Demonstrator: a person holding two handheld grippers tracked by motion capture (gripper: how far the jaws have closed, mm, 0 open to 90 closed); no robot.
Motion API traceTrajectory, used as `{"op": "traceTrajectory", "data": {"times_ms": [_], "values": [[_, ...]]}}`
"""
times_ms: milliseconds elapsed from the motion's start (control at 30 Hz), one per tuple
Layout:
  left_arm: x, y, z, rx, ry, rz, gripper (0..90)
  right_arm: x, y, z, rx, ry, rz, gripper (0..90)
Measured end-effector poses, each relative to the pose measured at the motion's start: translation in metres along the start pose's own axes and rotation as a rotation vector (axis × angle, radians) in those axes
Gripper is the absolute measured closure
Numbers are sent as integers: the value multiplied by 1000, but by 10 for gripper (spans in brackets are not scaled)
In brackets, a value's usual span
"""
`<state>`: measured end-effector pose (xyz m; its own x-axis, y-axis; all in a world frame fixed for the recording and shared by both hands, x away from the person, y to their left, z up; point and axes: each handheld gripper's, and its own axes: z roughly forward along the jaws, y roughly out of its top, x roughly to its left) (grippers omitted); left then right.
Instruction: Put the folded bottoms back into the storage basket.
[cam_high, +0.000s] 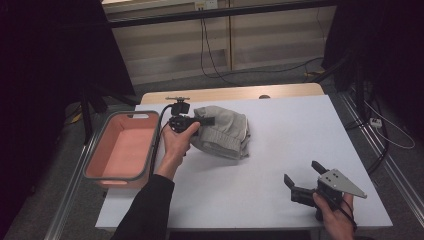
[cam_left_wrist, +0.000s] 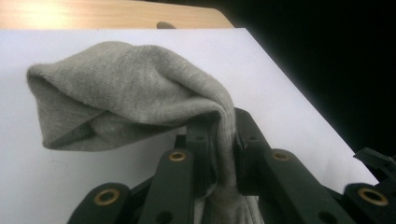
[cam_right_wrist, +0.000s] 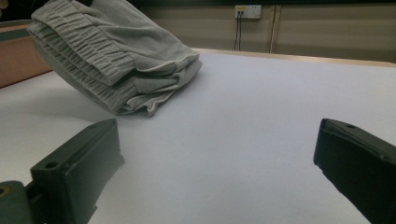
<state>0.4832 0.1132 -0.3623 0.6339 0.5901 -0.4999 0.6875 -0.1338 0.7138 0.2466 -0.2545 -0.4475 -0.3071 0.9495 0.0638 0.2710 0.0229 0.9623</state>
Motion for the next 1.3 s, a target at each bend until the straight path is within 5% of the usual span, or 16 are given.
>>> {"op": "traceTrajectory", "data": {"times_ms": [500, 800, 1300], "values": [[-13, 15, -15, 4, -2, 73, 798, 0, 1, -1, -12, 4, -6, 6], [-28, 25, -27, 12, 28, 153, 799, 0, 1, -1, -13, 8, -8, 6], [-35, 36, -45, -9, 58, 186, 800, 0, 1, -1, -13, 8, -9, 5]]}}
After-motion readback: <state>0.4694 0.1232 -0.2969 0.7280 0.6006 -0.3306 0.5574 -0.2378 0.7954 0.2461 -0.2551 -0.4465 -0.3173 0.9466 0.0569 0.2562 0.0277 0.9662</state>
